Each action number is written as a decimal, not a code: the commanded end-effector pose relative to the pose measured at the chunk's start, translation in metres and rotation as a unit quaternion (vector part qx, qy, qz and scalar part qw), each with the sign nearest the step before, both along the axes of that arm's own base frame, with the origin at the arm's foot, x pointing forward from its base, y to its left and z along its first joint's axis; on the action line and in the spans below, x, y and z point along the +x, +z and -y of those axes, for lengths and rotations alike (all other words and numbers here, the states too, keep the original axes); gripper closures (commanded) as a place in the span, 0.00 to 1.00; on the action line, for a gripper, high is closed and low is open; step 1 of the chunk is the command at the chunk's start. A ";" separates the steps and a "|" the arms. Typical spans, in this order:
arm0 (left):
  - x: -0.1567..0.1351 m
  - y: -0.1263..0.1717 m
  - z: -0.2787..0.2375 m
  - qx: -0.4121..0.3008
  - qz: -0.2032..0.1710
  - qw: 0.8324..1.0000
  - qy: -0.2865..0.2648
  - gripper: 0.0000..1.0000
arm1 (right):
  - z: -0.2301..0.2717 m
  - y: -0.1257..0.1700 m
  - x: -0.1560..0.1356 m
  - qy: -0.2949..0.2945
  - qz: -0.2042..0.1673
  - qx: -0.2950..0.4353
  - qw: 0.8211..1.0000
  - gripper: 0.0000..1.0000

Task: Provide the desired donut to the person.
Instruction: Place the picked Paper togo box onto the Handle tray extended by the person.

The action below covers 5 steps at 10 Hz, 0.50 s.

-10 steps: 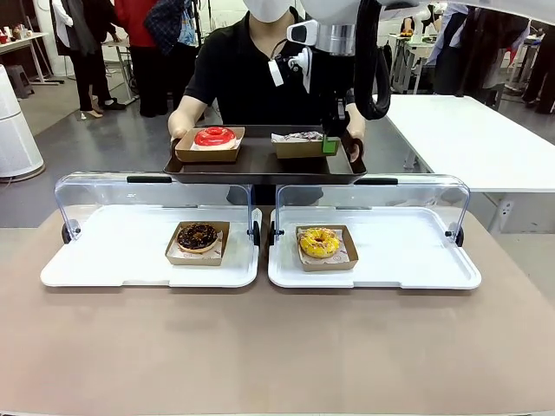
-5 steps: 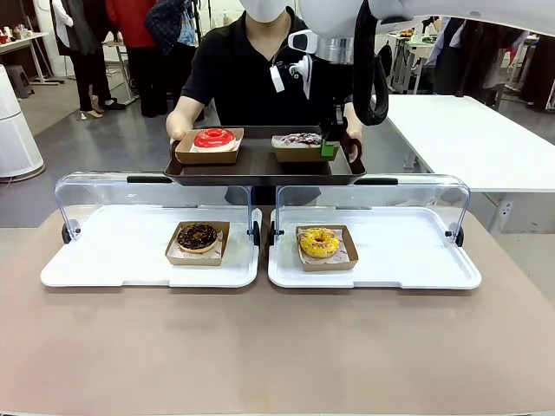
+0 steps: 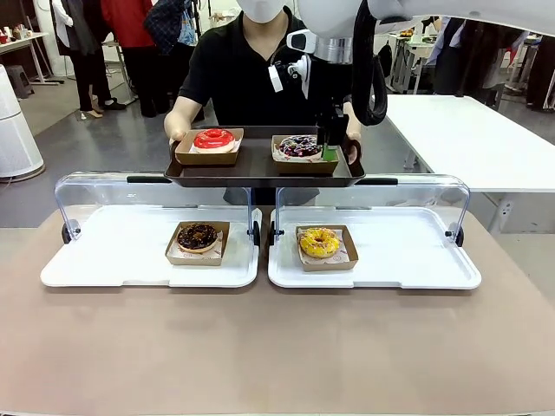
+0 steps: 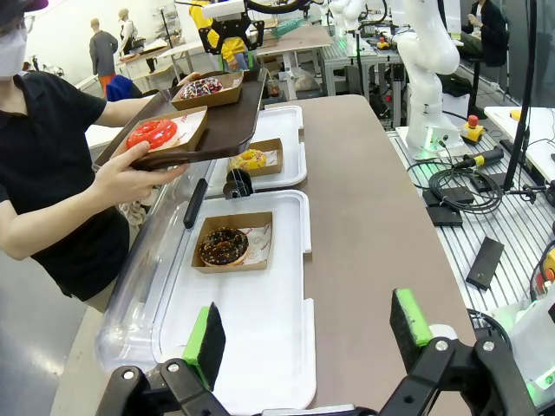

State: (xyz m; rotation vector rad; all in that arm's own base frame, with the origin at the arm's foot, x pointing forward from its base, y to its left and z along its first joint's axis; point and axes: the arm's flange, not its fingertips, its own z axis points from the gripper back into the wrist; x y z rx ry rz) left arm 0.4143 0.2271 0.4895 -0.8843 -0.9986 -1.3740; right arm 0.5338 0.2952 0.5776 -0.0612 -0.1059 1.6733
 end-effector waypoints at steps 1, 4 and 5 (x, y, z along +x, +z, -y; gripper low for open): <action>-0.002 0.001 -0.001 0.002 -0.001 1.000 -0.003 0.00 | 0.004 -0.004 -0.001 0.003 0.000 -0.002 1.000 0.00; -0.002 0.001 -0.001 0.002 -0.001 1.000 -0.003 0.00 | 0.005 -0.003 -0.001 0.002 -0.005 -0.002 1.000 0.00; -0.002 0.001 -0.001 0.002 -0.001 1.000 -0.003 0.00 | 0.008 -0.004 -0.002 -0.001 -0.009 -0.004 1.000 0.00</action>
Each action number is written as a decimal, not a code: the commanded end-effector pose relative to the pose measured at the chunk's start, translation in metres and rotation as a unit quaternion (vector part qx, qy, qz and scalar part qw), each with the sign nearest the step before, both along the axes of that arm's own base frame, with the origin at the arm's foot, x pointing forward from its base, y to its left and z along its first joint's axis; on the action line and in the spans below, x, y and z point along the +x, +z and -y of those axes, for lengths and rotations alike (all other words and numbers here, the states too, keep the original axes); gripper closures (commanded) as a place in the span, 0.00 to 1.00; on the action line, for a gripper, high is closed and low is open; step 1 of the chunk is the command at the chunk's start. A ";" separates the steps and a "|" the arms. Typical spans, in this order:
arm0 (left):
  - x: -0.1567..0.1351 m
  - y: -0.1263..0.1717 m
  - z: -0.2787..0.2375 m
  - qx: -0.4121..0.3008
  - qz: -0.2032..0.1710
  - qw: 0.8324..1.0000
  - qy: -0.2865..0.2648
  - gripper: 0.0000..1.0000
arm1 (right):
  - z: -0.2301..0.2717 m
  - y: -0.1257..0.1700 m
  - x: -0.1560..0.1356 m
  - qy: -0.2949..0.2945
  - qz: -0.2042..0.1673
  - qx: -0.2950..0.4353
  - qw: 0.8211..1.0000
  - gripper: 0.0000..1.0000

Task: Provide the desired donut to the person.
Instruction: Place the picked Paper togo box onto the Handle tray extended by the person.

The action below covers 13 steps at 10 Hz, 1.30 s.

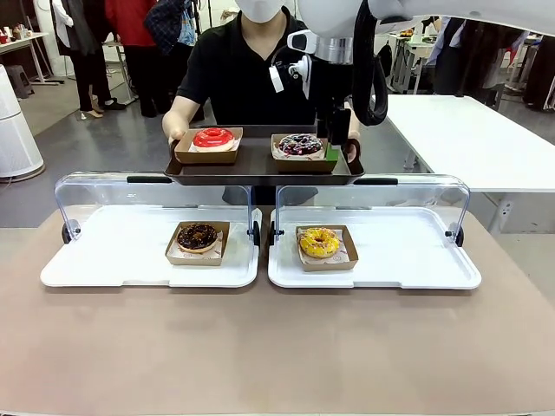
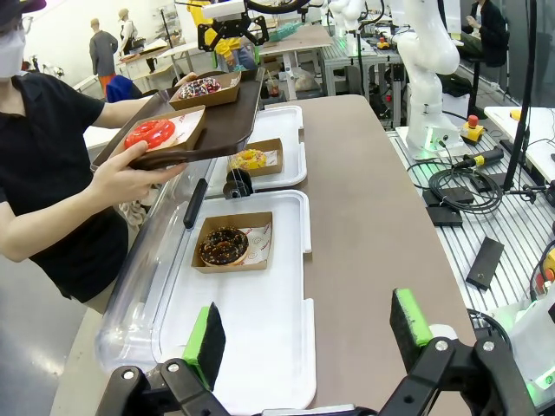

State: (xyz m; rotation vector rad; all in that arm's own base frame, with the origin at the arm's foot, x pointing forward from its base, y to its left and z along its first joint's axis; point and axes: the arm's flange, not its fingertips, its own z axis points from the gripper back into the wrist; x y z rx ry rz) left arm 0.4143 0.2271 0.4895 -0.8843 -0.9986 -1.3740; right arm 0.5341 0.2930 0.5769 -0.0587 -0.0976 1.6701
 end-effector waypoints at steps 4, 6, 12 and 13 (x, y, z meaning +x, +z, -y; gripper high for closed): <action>-0.002 0.001 -0.001 0.002 -0.001 1.000 -0.003 0.00 | 0.073 0.014 -0.052 -0.010 -0.029 -0.037 0.999 0.00; -0.002 0.001 -0.001 0.002 -0.001 1.000 -0.003 0.00 | 0.136 0.016 -0.077 -0.035 -0.026 -0.043 0.998 0.00; -0.002 0.001 -0.001 0.002 -0.001 1.000 -0.003 0.00 | 0.254 -0.004 -0.099 -0.091 -0.036 0.029 0.995 0.00; -0.002 0.001 -0.001 0.002 -0.001 1.000 -0.003 0.00 | 0.251 -0.003 -0.094 -0.091 -0.032 0.024 0.995 0.00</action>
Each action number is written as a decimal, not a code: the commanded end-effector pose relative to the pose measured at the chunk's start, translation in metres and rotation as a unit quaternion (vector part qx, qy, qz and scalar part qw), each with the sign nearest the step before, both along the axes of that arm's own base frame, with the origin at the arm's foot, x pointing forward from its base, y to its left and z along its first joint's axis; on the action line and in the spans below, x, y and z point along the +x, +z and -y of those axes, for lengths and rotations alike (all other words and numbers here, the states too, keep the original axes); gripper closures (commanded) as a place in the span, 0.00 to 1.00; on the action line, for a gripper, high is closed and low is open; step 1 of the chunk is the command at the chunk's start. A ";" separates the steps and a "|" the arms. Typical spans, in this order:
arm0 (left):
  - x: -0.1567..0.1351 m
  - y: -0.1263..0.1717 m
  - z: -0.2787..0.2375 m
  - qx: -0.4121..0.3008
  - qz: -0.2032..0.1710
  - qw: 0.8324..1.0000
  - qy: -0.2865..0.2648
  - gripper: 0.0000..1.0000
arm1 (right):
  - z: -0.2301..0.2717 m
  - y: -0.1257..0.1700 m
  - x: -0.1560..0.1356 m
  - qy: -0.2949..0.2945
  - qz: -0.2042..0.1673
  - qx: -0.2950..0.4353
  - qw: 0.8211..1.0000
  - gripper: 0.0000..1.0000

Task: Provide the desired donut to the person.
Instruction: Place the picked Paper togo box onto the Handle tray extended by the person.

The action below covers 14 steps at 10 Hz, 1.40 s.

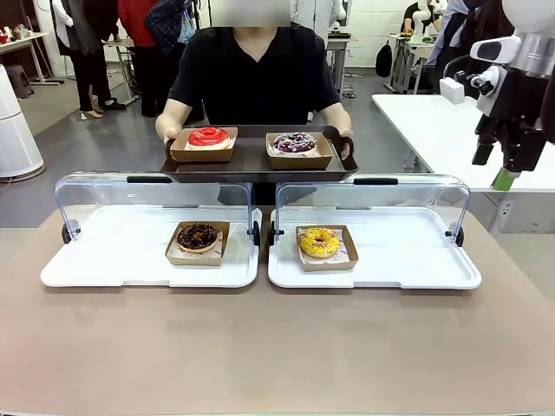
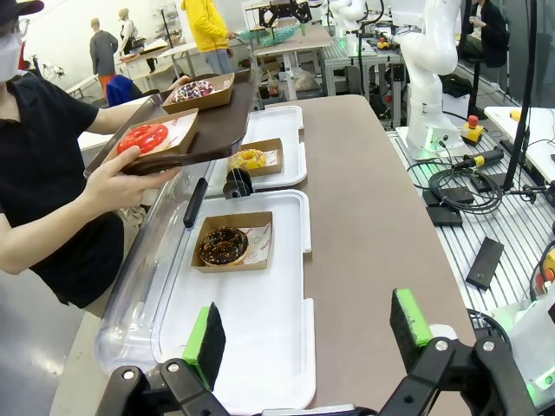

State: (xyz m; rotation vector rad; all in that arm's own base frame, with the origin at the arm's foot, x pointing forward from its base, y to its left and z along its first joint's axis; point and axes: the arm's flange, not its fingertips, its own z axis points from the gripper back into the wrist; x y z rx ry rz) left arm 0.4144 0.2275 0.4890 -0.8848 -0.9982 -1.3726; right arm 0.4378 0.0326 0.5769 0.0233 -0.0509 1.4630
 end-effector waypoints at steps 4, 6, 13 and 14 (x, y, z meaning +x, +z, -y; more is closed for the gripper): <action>-0.002 0.002 0.000 0.002 -0.001 1.000 -0.004 0.00 | 0.000 0.000 -0.001 0.001 -0.003 -0.006 1.000 0.00; -0.002 0.002 0.000 0.002 -0.001 1.000 -0.004 0.00 | 0.000 0.000 -0.001 0.001 -0.003 -0.006 1.000 0.00; -0.002 0.002 0.000 0.002 -0.001 1.000 -0.004 0.00 | 0.000 0.000 -0.001 0.001 -0.003 -0.006 1.000 0.00; -0.002 0.002 0.000 0.002 -0.001 1.000 -0.004 0.00 | 0.000 0.000 -0.001 0.001 -0.003 -0.006 1.000 0.00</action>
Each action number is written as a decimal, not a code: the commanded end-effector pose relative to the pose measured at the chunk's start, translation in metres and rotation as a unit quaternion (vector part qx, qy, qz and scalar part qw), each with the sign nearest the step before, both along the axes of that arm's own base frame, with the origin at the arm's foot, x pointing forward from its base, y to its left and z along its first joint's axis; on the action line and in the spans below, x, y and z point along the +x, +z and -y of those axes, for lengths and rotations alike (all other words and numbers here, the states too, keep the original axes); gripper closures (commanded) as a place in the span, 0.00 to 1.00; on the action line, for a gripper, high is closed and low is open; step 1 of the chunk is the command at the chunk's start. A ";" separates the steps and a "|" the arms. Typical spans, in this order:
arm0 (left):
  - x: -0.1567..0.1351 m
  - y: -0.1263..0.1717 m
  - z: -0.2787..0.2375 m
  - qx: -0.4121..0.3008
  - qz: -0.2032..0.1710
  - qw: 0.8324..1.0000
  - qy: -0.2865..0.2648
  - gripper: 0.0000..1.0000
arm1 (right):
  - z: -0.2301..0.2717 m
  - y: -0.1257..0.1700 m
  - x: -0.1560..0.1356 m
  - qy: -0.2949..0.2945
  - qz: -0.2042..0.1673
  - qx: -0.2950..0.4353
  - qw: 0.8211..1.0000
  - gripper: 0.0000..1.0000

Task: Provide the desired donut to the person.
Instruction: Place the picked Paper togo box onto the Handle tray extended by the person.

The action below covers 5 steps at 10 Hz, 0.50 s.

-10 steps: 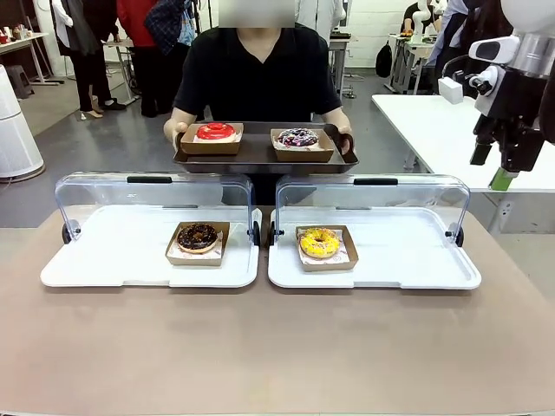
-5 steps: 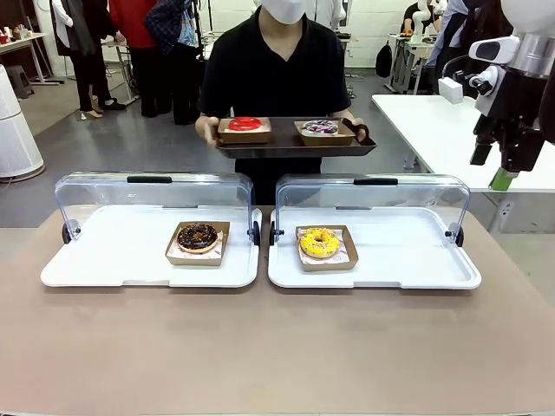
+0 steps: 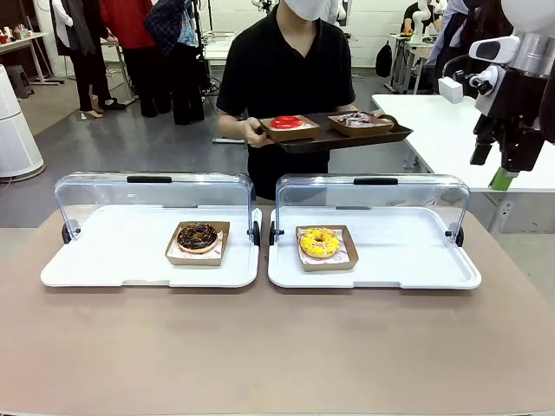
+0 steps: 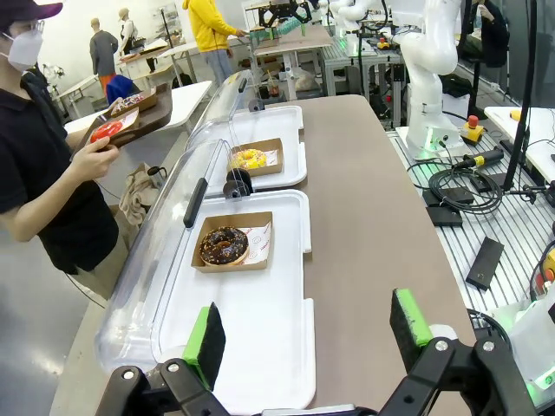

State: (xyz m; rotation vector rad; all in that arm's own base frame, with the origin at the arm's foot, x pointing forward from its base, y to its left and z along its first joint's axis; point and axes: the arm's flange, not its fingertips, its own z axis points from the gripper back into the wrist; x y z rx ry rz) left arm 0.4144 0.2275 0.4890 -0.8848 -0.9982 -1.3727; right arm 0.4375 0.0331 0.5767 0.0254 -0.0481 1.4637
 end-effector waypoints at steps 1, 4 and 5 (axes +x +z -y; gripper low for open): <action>-0.002 0.002 0.000 0.002 -0.001 1.000 -0.004 0.00 | 0.001 0.000 -0.001 0.001 -0.002 -0.006 1.000 0.00; -0.002 0.002 0.000 0.002 -0.001 1.000 -0.004 0.00 | 0.044 -0.004 0.000 0.126 -0.099 0.185 0.969 0.00; -0.002 0.002 0.000 0.002 -0.001 1.000 -0.004 0.00 | 0.068 -0.011 0.004 0.137 -0.100 0.268 0.948 0.00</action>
